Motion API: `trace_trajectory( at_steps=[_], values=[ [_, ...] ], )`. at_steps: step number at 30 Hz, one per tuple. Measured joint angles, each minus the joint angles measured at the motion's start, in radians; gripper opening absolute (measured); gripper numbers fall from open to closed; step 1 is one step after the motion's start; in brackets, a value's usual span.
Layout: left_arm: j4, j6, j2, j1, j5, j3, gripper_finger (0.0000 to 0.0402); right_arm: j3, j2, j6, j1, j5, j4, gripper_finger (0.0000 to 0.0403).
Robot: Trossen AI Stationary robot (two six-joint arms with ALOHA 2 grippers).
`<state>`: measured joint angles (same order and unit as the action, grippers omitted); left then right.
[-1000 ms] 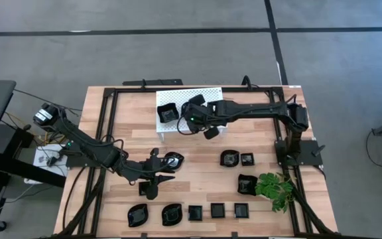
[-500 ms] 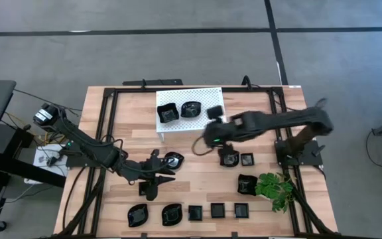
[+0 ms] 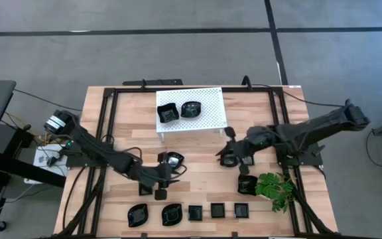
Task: Pick & Place Mini shaped plates
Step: Stack the black leaf shaped plate on top of the black leaf shaped plate on the shelf
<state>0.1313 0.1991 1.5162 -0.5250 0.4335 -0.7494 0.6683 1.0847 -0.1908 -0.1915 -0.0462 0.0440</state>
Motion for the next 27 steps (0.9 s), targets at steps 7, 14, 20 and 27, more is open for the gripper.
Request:
trace_trajectory(
  at_steps=[7, 14, 20, 27],
  values=[
    [-0.225, 0.081, 0.005, 0.047, -0.001, 0.0, 0.0174, -0.084, 0.016, 0.041, -0.01, 0.002, 0.173, 0.0072],
    [-0.333, 0.087, 0.055, 0.081, 0.0, -0.001, 0.0164, -0.084, 0.024, 0.043, -0.01, 0.001, 0.177, 0.0072],
    [-0.34, 0.071, 0.119, 0.101, -0.022, 0.0, 0.0153, -0.084, 0.034, 0.043, -0.009, 0.002, 0.174, 0.0072],
    [-0.34, 0.073, 0.146, 0.108, -0.035, 0.0, 0.0133, -0.084, 0.034, 0.043, -0.009, 0.002, 0.175, 0.0072]
  ],
)
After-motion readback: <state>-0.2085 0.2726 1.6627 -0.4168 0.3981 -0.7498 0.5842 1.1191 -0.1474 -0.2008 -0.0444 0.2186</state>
